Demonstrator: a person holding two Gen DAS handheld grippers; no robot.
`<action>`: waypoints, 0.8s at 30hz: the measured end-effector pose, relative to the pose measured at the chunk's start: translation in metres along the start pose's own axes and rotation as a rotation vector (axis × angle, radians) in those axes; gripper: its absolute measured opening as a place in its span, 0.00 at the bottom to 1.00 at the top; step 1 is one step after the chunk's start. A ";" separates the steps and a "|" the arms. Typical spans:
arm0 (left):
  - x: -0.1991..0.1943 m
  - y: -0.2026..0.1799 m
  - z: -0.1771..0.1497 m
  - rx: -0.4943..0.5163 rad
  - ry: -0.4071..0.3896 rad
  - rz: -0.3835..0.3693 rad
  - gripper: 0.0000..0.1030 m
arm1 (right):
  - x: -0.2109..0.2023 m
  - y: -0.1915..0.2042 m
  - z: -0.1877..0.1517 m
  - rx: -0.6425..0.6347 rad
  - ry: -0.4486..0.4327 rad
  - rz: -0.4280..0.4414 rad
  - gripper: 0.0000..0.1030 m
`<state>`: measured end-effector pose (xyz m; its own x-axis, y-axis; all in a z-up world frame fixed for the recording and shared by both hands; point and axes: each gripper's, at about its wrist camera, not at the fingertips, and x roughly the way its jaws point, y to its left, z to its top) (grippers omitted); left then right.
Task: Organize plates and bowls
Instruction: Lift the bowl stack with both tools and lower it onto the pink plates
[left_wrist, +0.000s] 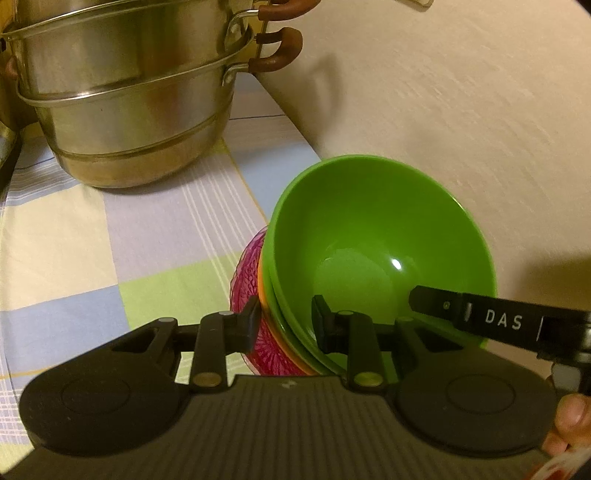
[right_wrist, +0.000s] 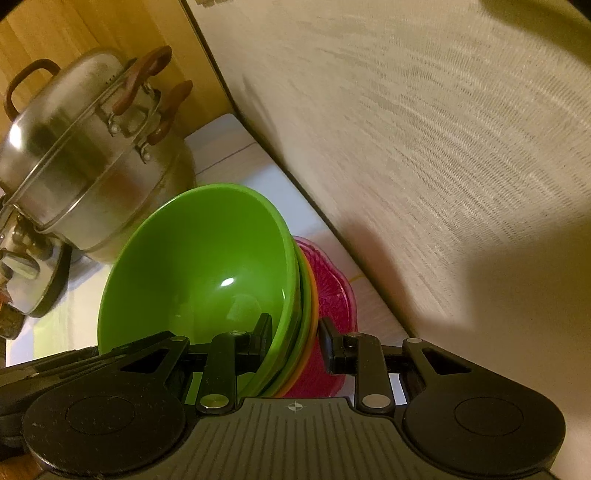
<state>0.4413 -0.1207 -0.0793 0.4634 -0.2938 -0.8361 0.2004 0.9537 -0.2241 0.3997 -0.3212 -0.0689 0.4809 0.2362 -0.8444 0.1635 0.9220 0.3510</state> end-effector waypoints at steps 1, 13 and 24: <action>0.001 0.000 0.000 0.000 0.000 0.001 0.25 | 0.002 -0.001 0.000 0.001 0.001 0.001 0.26; 0.007 0.003 0.003 -0.005 -0.029 -0.003 0.25 | 0.007 -0.009 -0.005 0.024 -0.017 0.016 0.26; 0.008 0.005 0.002 -0.007 -0.042 -0.015 0.25 | 0.006 -0.009 -0.007 0.031 -0.029 0.022 0.27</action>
<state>0.4475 -0.1184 -0.0858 0.4964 -0.3105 -0.8106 0.2021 0.9495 -0.2400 0.3952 -0.3262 -0.0798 0.5092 0.2471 -0.8244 0.1794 0.9064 0.3825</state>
